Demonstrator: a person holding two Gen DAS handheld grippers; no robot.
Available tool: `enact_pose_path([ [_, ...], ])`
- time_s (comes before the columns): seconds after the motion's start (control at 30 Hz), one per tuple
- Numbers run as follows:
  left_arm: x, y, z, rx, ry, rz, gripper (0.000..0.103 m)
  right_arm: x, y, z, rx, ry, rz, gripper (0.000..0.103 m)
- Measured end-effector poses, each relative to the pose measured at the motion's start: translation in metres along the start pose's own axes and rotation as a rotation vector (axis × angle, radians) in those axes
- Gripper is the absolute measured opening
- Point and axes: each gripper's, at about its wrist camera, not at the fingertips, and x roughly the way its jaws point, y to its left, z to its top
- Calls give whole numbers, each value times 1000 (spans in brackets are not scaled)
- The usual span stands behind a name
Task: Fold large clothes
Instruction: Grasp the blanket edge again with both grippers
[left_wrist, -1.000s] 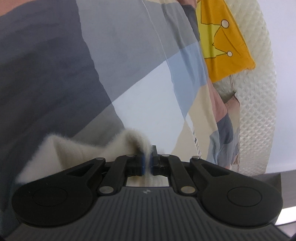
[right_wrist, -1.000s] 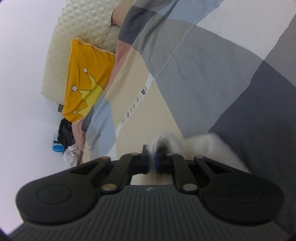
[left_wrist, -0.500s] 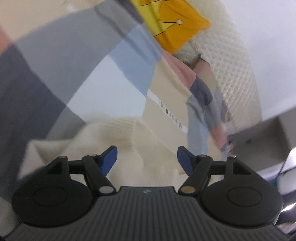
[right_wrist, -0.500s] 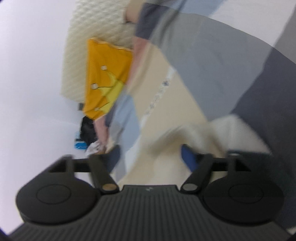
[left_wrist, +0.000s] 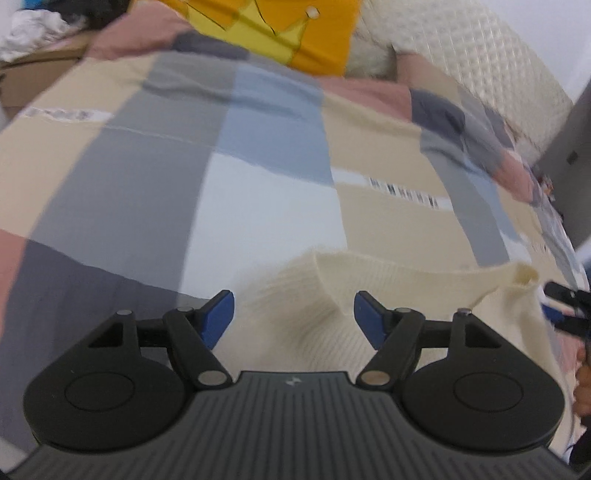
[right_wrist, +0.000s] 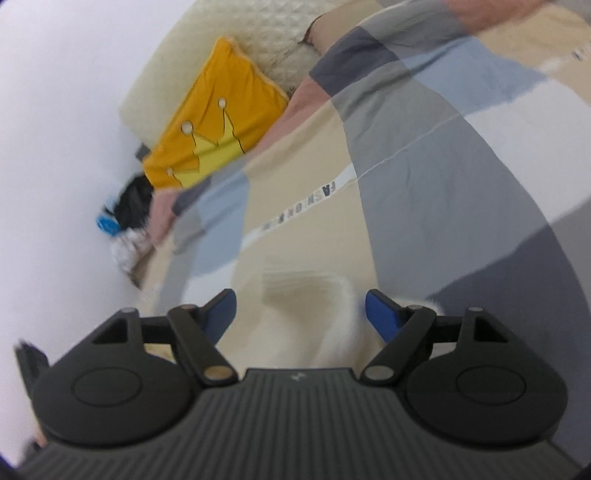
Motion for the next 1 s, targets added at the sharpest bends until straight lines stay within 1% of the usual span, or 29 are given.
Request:
enact_pose_path([
  [0.07, 15, -2, -2, 39, 7, 31, 76, 9, 1, -1, -53, 8, -28, 80],
  [0.1, 21, -3, -5, 54, 10, 29, 76, 14, 0, -2, -73, 16, -36, 79],
  [0.17, 29, -2, -9, 70, -1, 31, 76, 23, -1, -6, -107, 30, -43, 75],
  [0.2, 31, -1, -11, 73, -8, 30, 76, 28, -3, -8, -117, 40, -50, 70],
  [0.23, 32, 0, -13, 72, -17, 26, 72, 31, -4, -9, -118, 53, -52, 60],
  [0.27, 32, 1, -15, 75, -29, 16, 61, 35, -6, -11, -117, 68, -44, 54],
  [0.3, 31, 1, -16, 84, -41, 18, 51, 36, -6, -12, -123, 74, -38, 42],
  [0.33, 29, 1, -17, 83, -48, 21, 27, 36, -5, -14, -138, 64, -43, 30],
  [0.37, 27, 4, -17, 62, -49, 23, 9, 35, -3, -14, -153, 52, -51, 25],
  [0.4, 23, 8, -16, 28, -54, 11, 9, 32, -1, -15, -160, 39, -54, 22],
  [0.43, 16, 11, -15, -5, -78, -6, 8, 29, 1, -15, -160, 22, -51, 20],
  [0.53, -18, 19, -15, -77, -176, -61, 7, 10, 9, -14, -184, -35, -19, 17],
  [0.63, -52, 27, -15, -163, -247, -115, 7, -16, 16, -11, -196, -104, 49, 15],
  [0.7, -71, 32, -15, -204, -288, -127, 7, -34, 18, -9, -187, -146, 105, 13],
  [0.73, -79, 36, -16, -240, -300, -132, 6, -40, 19, -7, -179, -155, 109, 13],
  [0.8, -90, 39, -17, -284, -312, -140, 6, -46, 19, -3, -132, -153, 124, 13],
  [0.87, -94, 37, -17, -292, -311, -120, 6, -51, 13, -1, -72, -159, 170, 13],
  [0.9, -93, 38, -18, -301, -300, -110, 6, -52, 10, 0, -53, -161, 179, 13],
  [0.93, -91, 39, -17, -310, -292, -100, 6, -52, 7, 1, -39, -156, 173, 13],
  [1.0, -84, 42, -19, -315, -274, -55, 6, -47, -3, 0, 4, -138, 159, 13],
])
